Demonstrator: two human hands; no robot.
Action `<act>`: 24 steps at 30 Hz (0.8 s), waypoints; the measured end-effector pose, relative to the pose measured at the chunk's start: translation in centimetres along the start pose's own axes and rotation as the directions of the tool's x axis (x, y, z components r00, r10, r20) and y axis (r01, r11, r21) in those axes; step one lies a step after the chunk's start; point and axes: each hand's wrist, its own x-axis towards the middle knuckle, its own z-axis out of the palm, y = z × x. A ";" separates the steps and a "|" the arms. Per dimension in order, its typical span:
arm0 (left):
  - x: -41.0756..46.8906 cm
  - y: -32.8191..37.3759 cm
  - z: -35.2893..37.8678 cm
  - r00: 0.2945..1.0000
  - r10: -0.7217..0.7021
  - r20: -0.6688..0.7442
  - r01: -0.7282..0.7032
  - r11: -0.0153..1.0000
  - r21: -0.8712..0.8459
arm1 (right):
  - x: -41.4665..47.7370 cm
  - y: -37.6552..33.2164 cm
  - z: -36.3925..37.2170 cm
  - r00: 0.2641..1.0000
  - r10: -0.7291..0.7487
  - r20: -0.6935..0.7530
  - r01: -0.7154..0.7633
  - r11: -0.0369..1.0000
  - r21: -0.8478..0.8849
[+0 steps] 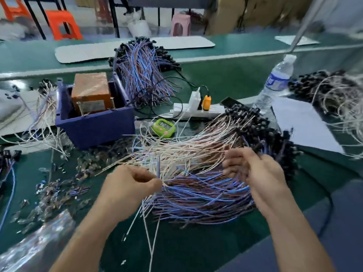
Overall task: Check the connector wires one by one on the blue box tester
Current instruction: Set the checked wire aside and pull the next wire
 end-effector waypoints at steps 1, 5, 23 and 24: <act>-0.2 0.4 0.6 0.999 0.003 0.042 -0.004 1.000 0.028 | 0.3 0.1 -0.7 0.998 -0.037 -0.053 0.031 0.993 -0.113; -0.6 2.0 3.1 0.997 0.004 0.082 -0.015 0.991 0.136 | 1.9 -0.8 -3.1 0.947 -0.238 -0.215 0.019 0.710 -0.704; -0.9 4.5 7.1 0.998 -0.049 -0.037 0.059 0.917 0.394 | 3.6 -1.0 -3.4 0.727 -0.568 -0.386 -0.106 0.463 -0.880; -0.7 4.1 6.6 0.997 -0.066 -0.038 0.075 0.930 0.361 | 3.1 -0.4 -2.8 0.754 -0.545 -0.367 -0.075 0.484 -0.872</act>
